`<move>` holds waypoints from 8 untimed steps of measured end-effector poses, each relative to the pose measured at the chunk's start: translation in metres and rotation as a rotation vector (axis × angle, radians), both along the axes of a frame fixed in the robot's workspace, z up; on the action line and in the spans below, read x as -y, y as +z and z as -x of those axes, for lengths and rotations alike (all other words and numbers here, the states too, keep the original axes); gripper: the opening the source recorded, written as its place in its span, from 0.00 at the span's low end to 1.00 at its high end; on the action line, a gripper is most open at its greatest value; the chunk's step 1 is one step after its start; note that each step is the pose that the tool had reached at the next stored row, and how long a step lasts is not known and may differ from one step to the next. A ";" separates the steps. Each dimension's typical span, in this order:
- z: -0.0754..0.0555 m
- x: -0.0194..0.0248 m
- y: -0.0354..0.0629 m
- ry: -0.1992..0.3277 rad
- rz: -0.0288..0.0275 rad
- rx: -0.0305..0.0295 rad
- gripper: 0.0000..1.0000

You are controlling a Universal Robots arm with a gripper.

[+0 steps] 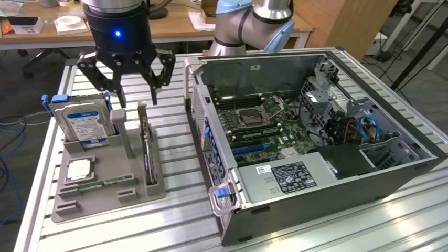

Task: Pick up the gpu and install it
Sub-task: 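Pick up the gpu and move the gpu toward the slot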

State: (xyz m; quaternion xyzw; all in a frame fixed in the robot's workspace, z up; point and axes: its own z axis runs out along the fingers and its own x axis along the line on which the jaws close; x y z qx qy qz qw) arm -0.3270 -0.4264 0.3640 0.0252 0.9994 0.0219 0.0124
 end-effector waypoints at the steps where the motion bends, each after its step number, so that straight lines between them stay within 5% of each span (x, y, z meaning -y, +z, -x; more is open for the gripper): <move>1: 0.000 0.0000 -0.0006 0.000 0.0000 0.0000 0.59; 8: 0.000 0.0000 -0.0053 0.000 0.0000 0.0000 0.59</move>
